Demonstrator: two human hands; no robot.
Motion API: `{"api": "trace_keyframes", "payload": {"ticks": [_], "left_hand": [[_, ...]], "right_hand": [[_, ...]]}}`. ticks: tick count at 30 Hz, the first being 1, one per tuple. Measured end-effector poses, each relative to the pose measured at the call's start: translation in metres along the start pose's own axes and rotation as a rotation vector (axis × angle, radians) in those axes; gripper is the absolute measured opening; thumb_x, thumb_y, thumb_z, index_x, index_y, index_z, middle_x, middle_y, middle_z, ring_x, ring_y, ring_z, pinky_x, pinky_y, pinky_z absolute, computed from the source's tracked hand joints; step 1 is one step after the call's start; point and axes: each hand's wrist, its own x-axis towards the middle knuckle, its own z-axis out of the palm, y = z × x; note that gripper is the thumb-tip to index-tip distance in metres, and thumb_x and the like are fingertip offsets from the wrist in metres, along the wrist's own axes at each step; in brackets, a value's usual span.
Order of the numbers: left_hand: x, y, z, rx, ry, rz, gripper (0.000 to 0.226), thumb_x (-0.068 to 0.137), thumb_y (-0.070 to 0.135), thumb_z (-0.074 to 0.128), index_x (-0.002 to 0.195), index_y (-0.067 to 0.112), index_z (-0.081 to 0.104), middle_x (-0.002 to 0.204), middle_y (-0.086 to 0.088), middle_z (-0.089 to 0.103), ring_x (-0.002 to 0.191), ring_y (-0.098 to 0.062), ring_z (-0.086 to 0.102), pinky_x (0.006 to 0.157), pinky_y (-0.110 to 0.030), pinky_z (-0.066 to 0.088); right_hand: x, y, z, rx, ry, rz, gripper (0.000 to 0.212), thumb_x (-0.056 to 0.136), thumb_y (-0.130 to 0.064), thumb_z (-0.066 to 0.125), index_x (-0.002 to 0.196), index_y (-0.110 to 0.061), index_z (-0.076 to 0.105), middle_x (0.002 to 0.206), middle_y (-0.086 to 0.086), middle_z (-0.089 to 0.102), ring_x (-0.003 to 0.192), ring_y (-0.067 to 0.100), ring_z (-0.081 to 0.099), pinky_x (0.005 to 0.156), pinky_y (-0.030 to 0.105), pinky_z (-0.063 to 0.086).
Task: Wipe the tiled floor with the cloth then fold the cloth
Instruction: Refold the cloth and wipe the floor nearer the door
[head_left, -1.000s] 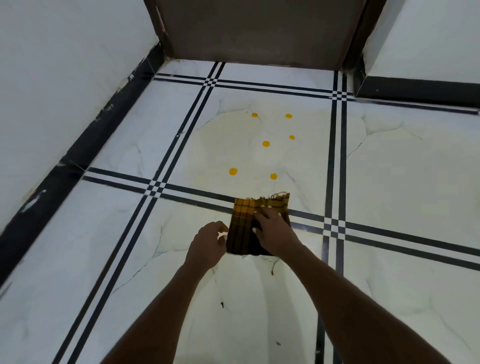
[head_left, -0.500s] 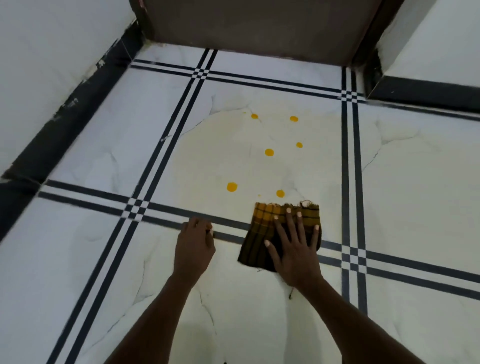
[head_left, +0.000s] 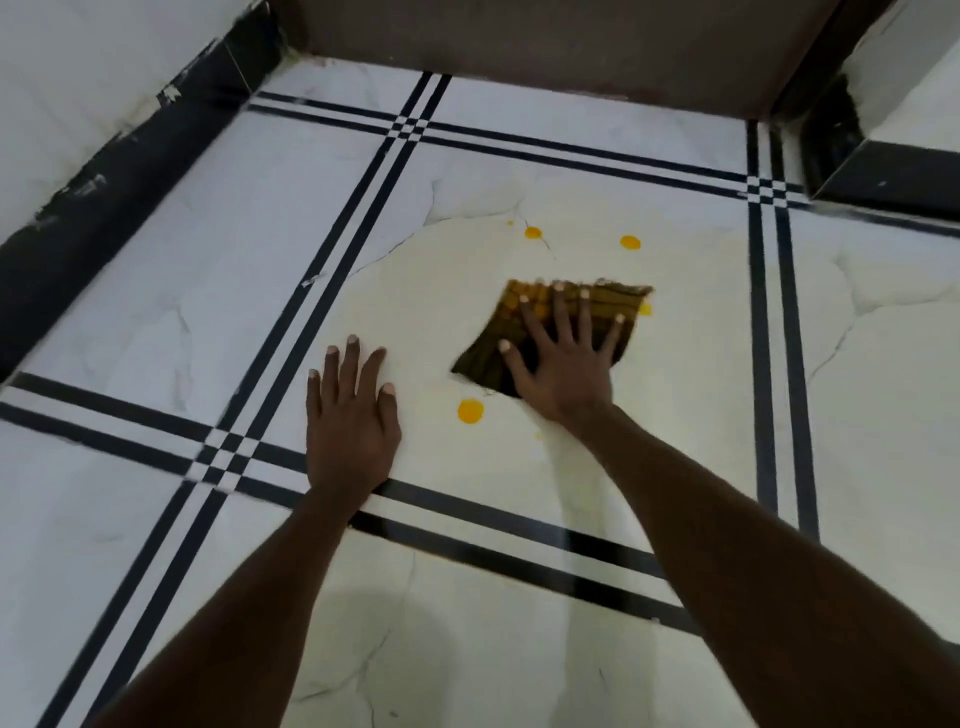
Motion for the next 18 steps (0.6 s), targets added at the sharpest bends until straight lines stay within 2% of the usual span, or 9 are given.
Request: {"api": "trace_keyframes", "payload": {"ticks": [4,6,8,11,13,16,18], "left_hand": [[0.003,-0.001,-0.007,0.013,-0.069,0.015,0.056,0.108,0.039,0.022,0.162,0.025,0.029,0.174,-0.006,0.017,0.162,-0.028,0.009,0.130,-0.054,0.015],[0.002,-0.001,-0.009,-0.003,-0.061,0.005,0.056,0.109,0.039,0.022,0.163,0.025,0.028,0.174,-0.006,0.017,0.163,-0.026,0.008,0.130,-0.054,0.015],[0.000,0.002,-0.009,-0.004,-0.060,-0.001,0.056,0.109,0.039,0.022,0.163,0.026,0.028,0.174,-0.006,0.018,0.163,-0.026,0.009,0.130,-0.054,0.016],[0.000,0.000,-0.008,-0.007,-0.051,-0.008,0.056,0.109,0.039,0.024,0.163,0.025,0.027,0.174,-0.006,0.017,0.163,-0.026,0.008,0.130,-0.054,0.015],[-0.002,0.000,-0.009,-0.003,-0.047,0.001,0.056,0.109,0.038,0.024,0.164,0.025,0.026,0.174,-0.006,0.016,0.163,-0.026,0.007,0.131,-0.053,0.014],[0.001,-0.001,-0.005,-0.014,-0.042,0.010,0.057,0.108,0.039,0.024,0.164,0.025,0.024,0.174,-0.006,0.015,0.163,-0.026,0.005,0.131,-0.052,0.012],[0.003,0.000,-0.004,-0.021,-0.042,0.007,0.057,0.108,0.039,0.024,0.164,0.026,0.023,0.174,-0.005,0.014,0.163,-0.025,0.005,0.131,-0.053,0.012]], "right_hand": [[-0.045,-0.070,0.010,0.010,-0.033,-0.323,0.067,0.103,-0.066,0.023,0.164,-0.038,0.021,0.176,0.003,0.009,0.163,0.032,0.001,0.124,0.069,0.002],[-0.090,-0.056,0.007,0.016,-0.049,-0.418,0.066,0.104,-0.064,0.028,0.165,-0.038,0.021,0.176,0.000,0.010,0.164,0.028,0.001,0.127,0.063,0.004],[-0.111,-0.007,0.000,0.015,-0.041,-0.437,0.066,0.103,-0.066,0.032,0.164,-0.038,0.026,0.176,-0.003,0.012,0.163,0.024,0.006,0.130,0.058,0.006],[-0.068,0.072,-0.017,-0.030,-0.005,-0.202,0.068,0.101,-0.067,0.029,0.163,-0.037,0.029,0.174,-0.003,0.018,0.163,0.024,0.011,0.129,0.059,0.011],[-0.005,0.100,-0.030,-0.019,0.009,-0.010,0.072,0.100,-0.068,0.022,0.165,-0.036,0.023,0.175,0.000,0.017,0.163,0.026,0.010,0.129,0.060,0.008],[0.087,0.098,-0.039,0.013,0.008,0.134,0.075,0.101,-0.069,0.016,0.167,-0.033,0.012,0.177,0.003,0.005,0.163,0.029,0.002,0.129,0.060,-0.003],[0.119,0.073,-0.036,0.011,-0.002,0.157,0.075,0.102,-0.067,0.017,0.167,-0.030,0.013,0.176,0.006,0.004,0.163,0.030,0.000,0.129,0.058,-0.005]]}}
